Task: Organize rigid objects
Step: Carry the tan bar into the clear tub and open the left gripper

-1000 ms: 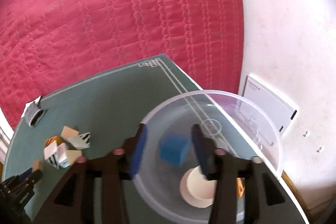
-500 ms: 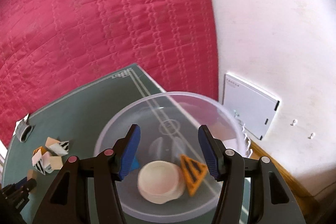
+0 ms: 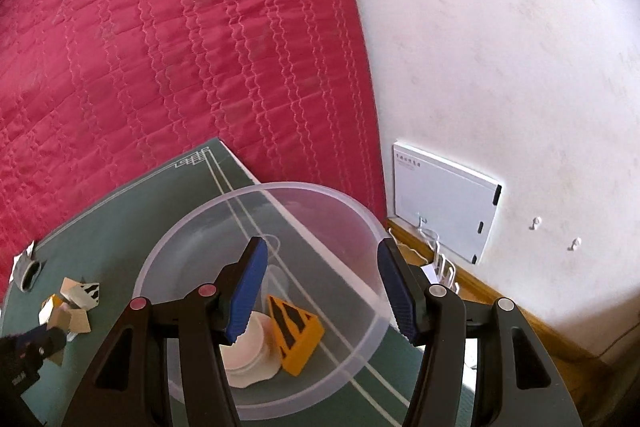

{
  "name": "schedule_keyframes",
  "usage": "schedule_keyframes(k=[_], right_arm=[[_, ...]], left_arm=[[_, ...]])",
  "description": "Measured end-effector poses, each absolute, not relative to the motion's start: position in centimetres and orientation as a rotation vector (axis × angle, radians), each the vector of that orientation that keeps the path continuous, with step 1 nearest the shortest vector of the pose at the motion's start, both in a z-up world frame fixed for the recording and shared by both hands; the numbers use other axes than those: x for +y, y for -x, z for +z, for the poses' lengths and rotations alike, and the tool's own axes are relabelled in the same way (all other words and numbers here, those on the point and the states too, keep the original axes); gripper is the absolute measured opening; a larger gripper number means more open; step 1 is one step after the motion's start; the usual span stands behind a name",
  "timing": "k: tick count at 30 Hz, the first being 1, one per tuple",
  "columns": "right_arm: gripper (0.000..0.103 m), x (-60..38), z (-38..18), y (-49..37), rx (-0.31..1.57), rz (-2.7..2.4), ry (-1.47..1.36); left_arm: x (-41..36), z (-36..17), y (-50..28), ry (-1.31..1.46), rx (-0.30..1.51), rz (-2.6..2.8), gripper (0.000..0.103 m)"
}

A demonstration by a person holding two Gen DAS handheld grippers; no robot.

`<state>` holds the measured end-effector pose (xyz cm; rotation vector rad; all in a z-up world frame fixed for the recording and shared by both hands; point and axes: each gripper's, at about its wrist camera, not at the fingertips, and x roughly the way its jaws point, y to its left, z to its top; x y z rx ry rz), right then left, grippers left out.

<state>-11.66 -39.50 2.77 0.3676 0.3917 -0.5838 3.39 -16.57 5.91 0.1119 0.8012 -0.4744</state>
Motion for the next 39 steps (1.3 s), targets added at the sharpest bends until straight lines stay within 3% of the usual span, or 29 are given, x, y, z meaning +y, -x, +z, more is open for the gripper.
schedule_keyframes(k=[21, 23, 25, 30, 39], right_arm=[[0.059, -40.7, 1.8, 12.3, 0.369, -0.604, -0.438], [0.059, -40.7, 1.8, 12.4, 0.368, -0.604, -0.437], [0.059, -40.7, 1.7, 12.3, 0.37, -0.604, -0.439], [0.059, -40.5, 1.5, 12.0, 0.382, -0.604, -0.435], [0.059, -40.0, 1.6, 12.0, 0.369, -0.607, -0.41]], left_arm=[[-28.6, 6.8, -6.2, -0.187, 0.766, -0.706, 0.03], [-28.6, 6.7, -6.5, -0.177, 0.767, -0.699, 0.048], [-28.0, 6.5, -6.7, -0.161, 0.759, -0.683, 0.058], [-26.6, 6.1, -7.0, -0.168, 0.757, -0.63, 0.061], [-24.0, 6.6, -6.3, -0.204, 0.679, -0.522, 0.075]])
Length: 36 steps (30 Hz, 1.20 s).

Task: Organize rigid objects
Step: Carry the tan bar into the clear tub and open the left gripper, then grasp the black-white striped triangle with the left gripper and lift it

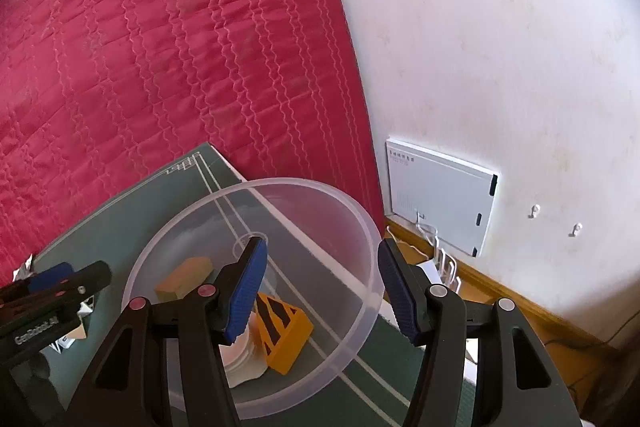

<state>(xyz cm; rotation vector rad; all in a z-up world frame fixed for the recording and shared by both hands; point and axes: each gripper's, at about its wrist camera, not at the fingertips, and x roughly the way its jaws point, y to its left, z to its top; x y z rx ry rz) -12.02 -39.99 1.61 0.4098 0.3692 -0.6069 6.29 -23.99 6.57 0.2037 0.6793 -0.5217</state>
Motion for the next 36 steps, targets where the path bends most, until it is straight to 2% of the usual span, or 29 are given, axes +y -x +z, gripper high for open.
schedule_keyframes(k=[7, 11, 14, 31, 36], right_arm=[[0.059, -39.0, 2.0, 12.1, 0.363, -0.588, -0.381], [0.064, -38.1, 2.4, 11.8, 0.367, -0.55, -0.346], [0.064, -36.9, 2.6, 11.6, 0.381, -0.503, -0.312], [0.064, -30.2, 2.7, 11.1, 0.446, -0.277, -0.215], [0.064, -29.1, 2.3, 10.9, 0.469, -0.239, -0.204]], left_arm=[[-22.0, 6.7, -6.0, -0.195, 0.671, -0.47, 0.082], [-20.0, 6.6, -6.1, -0.167, 0.69, -0.424, 0.09], [-18.6, 6.5, -6.2, -0.141, 0.695, -0.393, 0.091], [-9.8, 5.1, -7.6, -0.041, 0.669, -0.209, 0.091], [-10.1, 4.2, -8.1, -0.049, 0.674, -0.248, 0.082]])
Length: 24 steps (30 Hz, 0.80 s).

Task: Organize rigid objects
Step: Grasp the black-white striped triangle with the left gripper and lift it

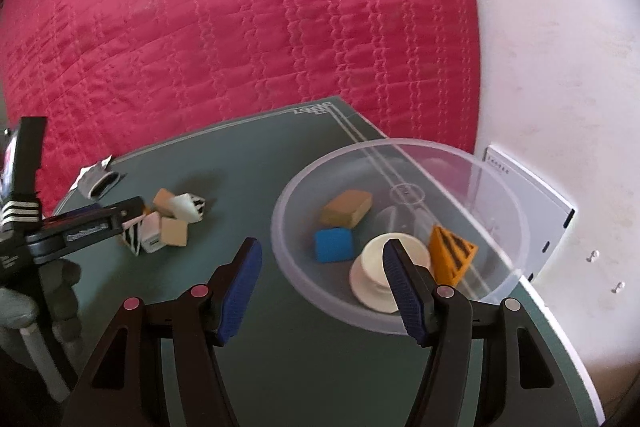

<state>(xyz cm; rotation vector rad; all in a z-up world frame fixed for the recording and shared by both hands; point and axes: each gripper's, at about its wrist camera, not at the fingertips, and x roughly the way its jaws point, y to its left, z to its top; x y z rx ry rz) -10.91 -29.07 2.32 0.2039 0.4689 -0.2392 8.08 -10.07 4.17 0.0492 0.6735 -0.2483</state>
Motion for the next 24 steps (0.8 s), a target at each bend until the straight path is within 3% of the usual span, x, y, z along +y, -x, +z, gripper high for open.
schedule_keyframes(k=[13, 24], right_arm=[[0.064, -26.6, 1.7, 10.5, 0.501, -0.164, -0.169], [0.064, -25.3, 1.2, 10.5, 0.525, -0.132, -0.155]], left_arm=[[-10.0, 3.0, -8.5, -0.058, 0.701, -0.282, 0.053], [-8.9, 3.4, -6.4, -0.03, 0.706, -0.307, 0.053]])
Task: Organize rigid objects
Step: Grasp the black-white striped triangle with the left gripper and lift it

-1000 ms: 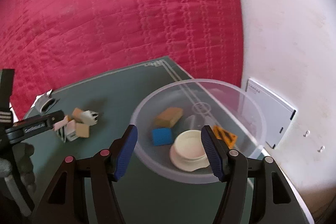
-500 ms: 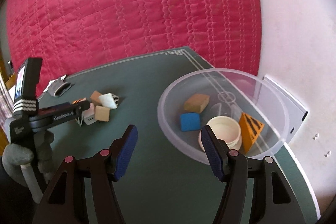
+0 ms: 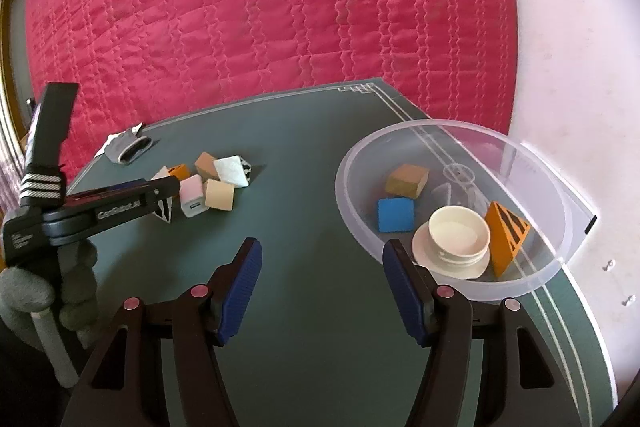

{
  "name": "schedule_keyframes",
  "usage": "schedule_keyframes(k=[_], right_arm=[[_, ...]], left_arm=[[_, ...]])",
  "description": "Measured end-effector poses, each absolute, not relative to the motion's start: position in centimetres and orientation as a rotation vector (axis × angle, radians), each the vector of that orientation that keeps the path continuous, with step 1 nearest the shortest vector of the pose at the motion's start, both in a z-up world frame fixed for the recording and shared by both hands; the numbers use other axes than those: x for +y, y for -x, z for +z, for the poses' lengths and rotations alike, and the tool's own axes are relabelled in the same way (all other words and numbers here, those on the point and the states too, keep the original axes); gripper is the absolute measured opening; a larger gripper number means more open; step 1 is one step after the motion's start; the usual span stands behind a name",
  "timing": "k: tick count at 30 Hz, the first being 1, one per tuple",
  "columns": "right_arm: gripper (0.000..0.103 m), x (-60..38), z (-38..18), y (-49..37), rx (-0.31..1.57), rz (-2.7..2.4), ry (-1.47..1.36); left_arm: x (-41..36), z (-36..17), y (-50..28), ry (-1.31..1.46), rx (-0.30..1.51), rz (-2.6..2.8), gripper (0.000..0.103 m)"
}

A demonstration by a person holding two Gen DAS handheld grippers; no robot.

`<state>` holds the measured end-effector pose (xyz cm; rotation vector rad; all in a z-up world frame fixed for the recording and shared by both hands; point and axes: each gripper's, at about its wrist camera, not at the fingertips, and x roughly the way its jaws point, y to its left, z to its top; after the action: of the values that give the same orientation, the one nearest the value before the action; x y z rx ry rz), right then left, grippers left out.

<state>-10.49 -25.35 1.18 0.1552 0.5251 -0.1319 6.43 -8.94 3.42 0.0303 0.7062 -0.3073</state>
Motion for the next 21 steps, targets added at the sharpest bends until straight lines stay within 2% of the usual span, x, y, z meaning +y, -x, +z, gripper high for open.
schedule_keyframes(k=[14, 15, 17, 21], right_arm=[[0.064, -25.2, 0.6, 10.3, 0.55, -0.11, -0.161], [0.064, -25.2, 0.6, 10.3, 0.55, -0.109, -0.161], [0.064, -25.1, 0.7, 10.3, 0.549, -0.112, -0.161], [0.064, -25.1, 0.6, 10.3, 0.553, -0.11, -0.16]], left_arm=[[-6.5, 2.0, -4.4, 0.003, 0.771, -0.255, 0.051], [-6.4, 1.9, -4.4, 0.005, 0.777, -0.254, 0.051], [-6.0, 1.7, -4.4, 0.025, 0.802, -0.256, 0.06], [-5.1, 1.6, -3.7, 0.047, 0.811, -0.254, 0.064]])
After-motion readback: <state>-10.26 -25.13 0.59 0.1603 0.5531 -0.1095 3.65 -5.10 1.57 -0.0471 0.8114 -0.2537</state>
